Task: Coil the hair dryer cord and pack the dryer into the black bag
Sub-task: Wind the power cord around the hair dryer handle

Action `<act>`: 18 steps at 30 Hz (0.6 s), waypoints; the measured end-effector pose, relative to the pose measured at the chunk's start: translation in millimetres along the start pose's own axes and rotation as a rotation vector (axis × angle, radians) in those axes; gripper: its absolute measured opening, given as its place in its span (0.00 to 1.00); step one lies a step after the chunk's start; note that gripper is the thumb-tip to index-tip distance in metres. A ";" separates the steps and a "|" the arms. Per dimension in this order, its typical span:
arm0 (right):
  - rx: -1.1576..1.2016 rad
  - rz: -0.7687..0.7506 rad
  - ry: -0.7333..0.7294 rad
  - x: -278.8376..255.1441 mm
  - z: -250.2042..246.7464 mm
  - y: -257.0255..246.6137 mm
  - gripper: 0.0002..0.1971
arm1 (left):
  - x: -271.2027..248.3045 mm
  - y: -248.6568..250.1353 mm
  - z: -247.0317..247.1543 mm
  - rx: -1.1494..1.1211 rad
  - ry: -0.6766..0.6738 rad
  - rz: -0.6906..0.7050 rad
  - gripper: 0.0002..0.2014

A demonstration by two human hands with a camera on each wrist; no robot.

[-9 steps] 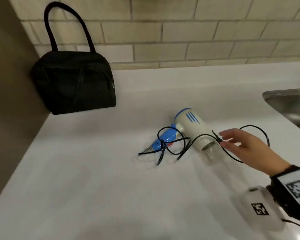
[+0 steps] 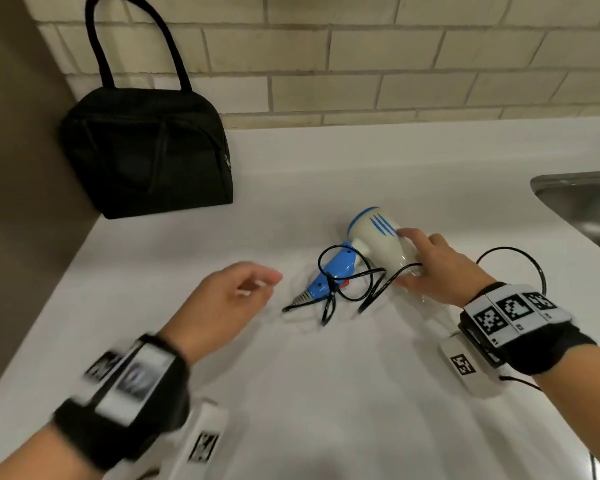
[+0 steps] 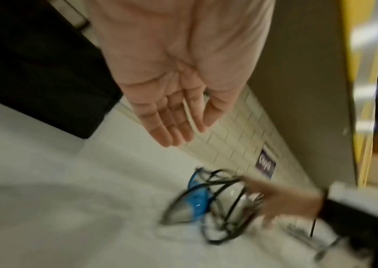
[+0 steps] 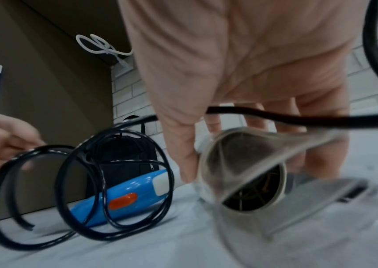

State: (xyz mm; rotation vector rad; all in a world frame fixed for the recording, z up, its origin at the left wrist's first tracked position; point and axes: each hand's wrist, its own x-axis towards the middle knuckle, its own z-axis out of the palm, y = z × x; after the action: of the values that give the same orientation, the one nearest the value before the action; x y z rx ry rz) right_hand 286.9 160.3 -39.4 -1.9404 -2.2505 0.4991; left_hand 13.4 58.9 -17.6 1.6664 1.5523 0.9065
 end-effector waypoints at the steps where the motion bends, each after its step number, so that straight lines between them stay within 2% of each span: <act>1: 0.005 -0.018 -0.001 0.8 1.1 0.6 0.37 | 18.9 -5.6 8.2 0.036 -0.014 -0.043 0.10; 2: 0.015 -0.046 -0.010 0.5 2.4 1.8 0.37 | 34.8 -10.8 17.4 0.088 -0.030 -0.080 0.10; 4: 0.055 -0.100 -0.035 -1.3 4.4 5.4 0.35 | 54.9 -15.7 37.4 0.148 -0.154 -0.151 0.18; 6: 0.092 -0.162 -0.036 -1.5 5.3 8.0 0.31 | 65.3 -17.8 57.7 0.106 -0.289 -0.265 0.27; 8: 0.111 -0.217 -0.010 -1.8 6.5 8.2 0.24 | 69.4 -16.5 73.6 0.123 -0.316 -0.270 0.28; 11: 0.130 -0.257 -0.025 -5.2 5.8 3.7 0.15 | 71.1 -11.7 82.5 0.237 -0.299 -0.271 0.22; 14: 0.208 -0.316 -0.040 -12.1 -8.2 1.3 0.12 | 69.2 -8.8 78.1 0.245 -0.320 -0.318 0.14; 16: 0.322 -0.314 -0.074 -18.4 -27.9 3.1 0.09 | 65.1 -11.2 71.4 0.051 -0.274 -0.386 0.08; 18: 0.430 -0.262 -0.209 -27.7 -56.9 15.0 0.02 | 58.6 -14.8 61.2 -0.149 -0.220 -0.450 0.07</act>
State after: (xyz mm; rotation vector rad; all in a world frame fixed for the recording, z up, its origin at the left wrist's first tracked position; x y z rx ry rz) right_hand 323.1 144.4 12.2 -1.4188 -2.2287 1.0824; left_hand 60.3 117.2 -60.1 1.1971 1.5739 0.5648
